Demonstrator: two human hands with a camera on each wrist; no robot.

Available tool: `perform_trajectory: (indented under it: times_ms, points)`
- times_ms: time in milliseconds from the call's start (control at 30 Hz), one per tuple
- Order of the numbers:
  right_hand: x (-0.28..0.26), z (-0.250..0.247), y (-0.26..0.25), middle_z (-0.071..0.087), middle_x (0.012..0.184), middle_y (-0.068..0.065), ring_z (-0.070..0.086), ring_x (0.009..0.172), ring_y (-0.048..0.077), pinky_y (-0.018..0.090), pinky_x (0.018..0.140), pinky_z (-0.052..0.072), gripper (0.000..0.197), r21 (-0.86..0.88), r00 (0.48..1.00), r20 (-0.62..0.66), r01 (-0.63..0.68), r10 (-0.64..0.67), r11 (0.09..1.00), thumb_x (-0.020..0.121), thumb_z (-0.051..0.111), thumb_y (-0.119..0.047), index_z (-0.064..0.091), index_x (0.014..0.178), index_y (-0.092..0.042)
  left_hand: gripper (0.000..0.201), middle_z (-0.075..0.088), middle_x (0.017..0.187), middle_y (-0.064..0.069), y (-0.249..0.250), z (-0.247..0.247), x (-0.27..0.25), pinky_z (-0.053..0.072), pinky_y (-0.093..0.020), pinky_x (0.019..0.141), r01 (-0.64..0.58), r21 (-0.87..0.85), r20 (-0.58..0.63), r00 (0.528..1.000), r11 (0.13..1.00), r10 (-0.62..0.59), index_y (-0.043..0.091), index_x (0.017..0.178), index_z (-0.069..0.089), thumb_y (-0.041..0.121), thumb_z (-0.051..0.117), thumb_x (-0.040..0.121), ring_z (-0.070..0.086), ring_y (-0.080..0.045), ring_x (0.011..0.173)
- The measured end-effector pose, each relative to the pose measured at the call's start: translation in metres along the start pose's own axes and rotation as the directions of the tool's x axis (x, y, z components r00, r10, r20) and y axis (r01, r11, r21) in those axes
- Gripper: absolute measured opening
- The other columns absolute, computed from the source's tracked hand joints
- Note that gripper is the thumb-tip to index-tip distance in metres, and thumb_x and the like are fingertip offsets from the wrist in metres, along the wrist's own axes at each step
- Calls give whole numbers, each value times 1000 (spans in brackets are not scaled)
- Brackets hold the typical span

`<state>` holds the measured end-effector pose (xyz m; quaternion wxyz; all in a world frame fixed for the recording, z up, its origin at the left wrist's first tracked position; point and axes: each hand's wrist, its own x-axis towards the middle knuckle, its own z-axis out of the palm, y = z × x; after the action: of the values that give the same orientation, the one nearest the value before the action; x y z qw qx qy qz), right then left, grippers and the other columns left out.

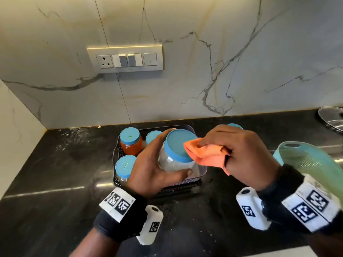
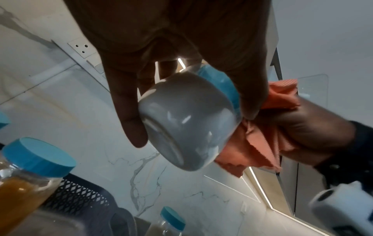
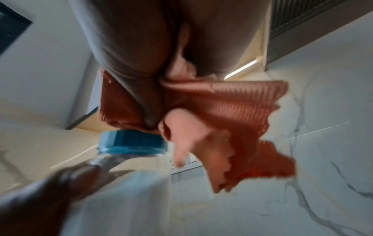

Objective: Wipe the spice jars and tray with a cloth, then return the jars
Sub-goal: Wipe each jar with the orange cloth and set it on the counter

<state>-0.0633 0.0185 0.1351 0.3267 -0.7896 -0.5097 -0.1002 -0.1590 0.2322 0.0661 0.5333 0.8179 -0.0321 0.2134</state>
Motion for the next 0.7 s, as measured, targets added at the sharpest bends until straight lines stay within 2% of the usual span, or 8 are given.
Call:
perform_trajectory:
  times_ms: [67, 133, 200, 300, 433, 533, 600, 700]
  points:
    - [10, 7, 2, 72, 98, -4, 67, 90, 9, 33, 80, 55, 31, 55, 986, -160, -42, 51, 998, 75, 84, -8, 77, 104, -16, 82, 66, 128, 11, 1, 3, 7, 51, -37, 102, 21, -68, -23, 999, 997, -22, 21, 138, 50, 30, 92, 68, 62, -16, 122]
    - [18, 16, -4, 72, 99, -1, 68, 91, 12, 30, 81, 54, 27, 89, 955, -294, -16, 41, 996, 76, 84, -14, 77, 103, -16, 75, 67, 128, 7, 5, 3, 16, 50, -36, 102, 56, -198, -50, 996, 979, -67, 18, 137, 51, 35, 85, 72, 63, -17, 122]
    - [19, 24, -8, 72, 102, 1, 69, 95, 14, 28, 84, 54, 30, 85, 938, -347, 44, -12, 995, 73, 88, -11, 78, 101, -14, 68, 68, 129, 4, 10, 1, 24, 51, -31, 100, 87, -312, -59, 992, 946, -110, 16, 136, 51, 36, 78, 77, 63, -14, 122]
    - [17, 28, -4, 71, 103, 1, 68, 97, 14, 27, 85, 53, 33, 12, 940, -322, 120, -110, 993, 68, 90, -3, 79, 98, -14, 63, 67, 132, 2, 13, -5, 35, 51, -28, 99, 103, -359, -37, 991, 927, -125, 17, 137, 50, 37, 73, 82, 63, -15, 123]
    - [34, 23, 4, 71, 110, 1, 68, 101, 19, 34, 86, 54, 38, -55, 938, -320, 122, -134, 991, 73, 85, -6, 77, 109, -14, 61, 63, 137, 4, 13, -10, 44, 50, -25, 100, 122, -368, 39, 992, 922, -116, 19, 141, 45, 35, 68, 87, 60, -14, 127]
    - [43, 22, 5, 69, 112, 1, 66, 103, 19, 35, 87, 54, 43, -83, 940, -294, 155, -173, 984, 70, 86, -1, 76, 110, -15, 63, 64, 136, 0, 14, -13, 51, 52, -27, 96, 116, -412, 16, 993, 904, -120, 18, 140, 46, 42, 70, 88, 63, -17, 124]
    - [37, 25, 6, 70, 109, 1, 66, 103, 17, 34, 89, 54, 30, -40, 943, -279, 175, -180, 984, 76, 85, -8, 78, 105, -13, 68, 67, 131, -3, 14, -16, 55, 54, -30, 93, 123, -473, -22, 988, 873, -151, 20, 135, 51, 55, 75, 82, 66, -19, 119]
    - [20, 37, 7, 70, 106, 1, 66, 98, 16, 34, 84, 55, 18, -46, 948, -257, 180, -186, 983, 81, 82, -17, 79, 99, -13, 70, 69, 128, -5, 11, -20, 58, 55, -38, 93, 140, -513, -39, 982, 847, -186, 25, 132, 54, 61, 76, 76, 66, -25, 117]
